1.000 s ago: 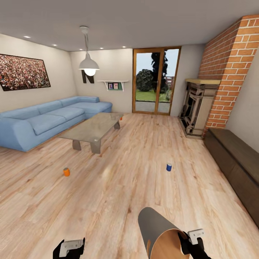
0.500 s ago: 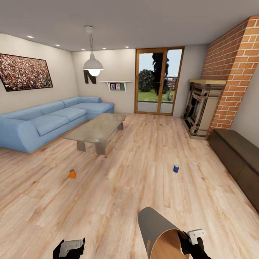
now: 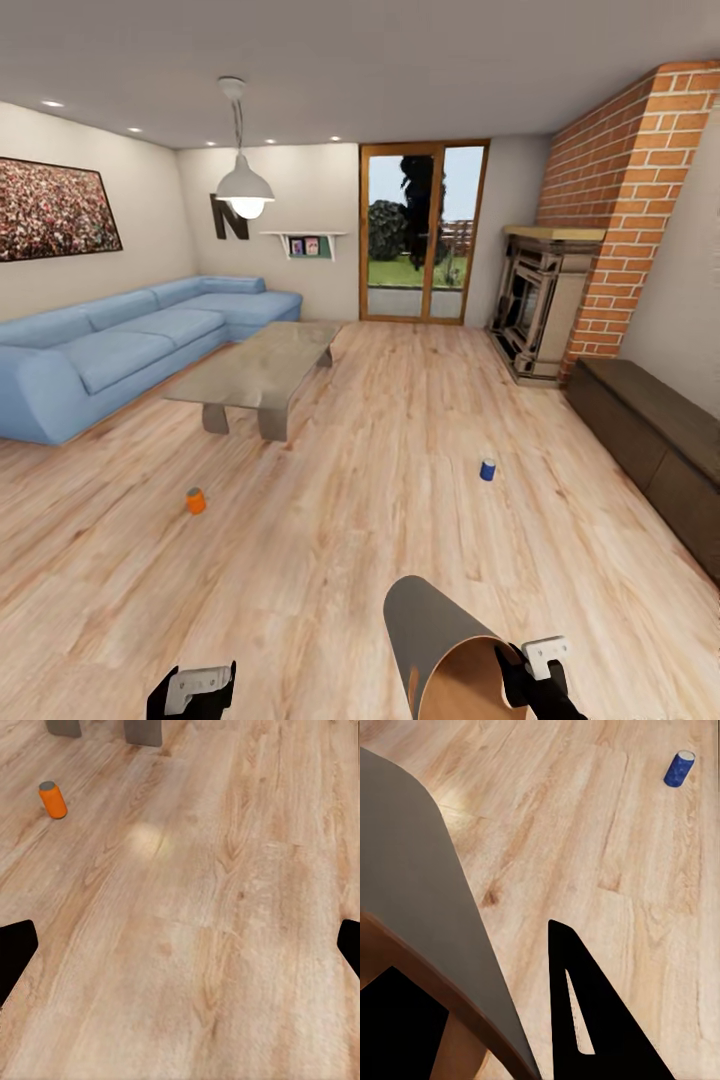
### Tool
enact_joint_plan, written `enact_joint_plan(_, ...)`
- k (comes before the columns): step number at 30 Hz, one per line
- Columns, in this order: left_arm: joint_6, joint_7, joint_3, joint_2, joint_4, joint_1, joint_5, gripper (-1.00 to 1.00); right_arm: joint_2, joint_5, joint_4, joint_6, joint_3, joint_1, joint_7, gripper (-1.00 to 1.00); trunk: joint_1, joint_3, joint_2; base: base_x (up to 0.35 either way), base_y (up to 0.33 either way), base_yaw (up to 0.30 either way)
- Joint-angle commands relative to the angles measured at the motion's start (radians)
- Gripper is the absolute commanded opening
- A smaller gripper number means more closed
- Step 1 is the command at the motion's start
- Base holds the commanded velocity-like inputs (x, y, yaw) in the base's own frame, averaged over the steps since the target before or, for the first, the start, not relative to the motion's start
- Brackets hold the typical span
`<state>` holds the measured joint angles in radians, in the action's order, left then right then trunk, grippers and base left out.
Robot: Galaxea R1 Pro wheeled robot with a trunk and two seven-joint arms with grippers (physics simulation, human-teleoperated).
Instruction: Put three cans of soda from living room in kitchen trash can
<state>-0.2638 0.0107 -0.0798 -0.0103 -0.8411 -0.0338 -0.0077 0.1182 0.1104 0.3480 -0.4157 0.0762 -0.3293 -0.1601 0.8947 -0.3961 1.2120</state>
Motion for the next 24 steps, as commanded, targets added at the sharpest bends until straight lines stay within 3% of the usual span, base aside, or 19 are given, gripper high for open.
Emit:
enact_joint_plan(1,0.0,0.0,0.0,0.0,0.0,0.0,0.0,1.0,0.0,-0.003,0.002,0.0,0.004,0.0,-0.005,-1.0,0.0,0.001,0.0,0.074,0.314,-0.177)
enact_joint_plan(24,0.0,0.0,0.0,0.001,0.003,0.0,0.0,1.0,-0.001,-0.003,0.001,0.001,0.002,0.0,-0.007,-1.0,0.0,0.029,0.0,0.074,0.314,-0.179)
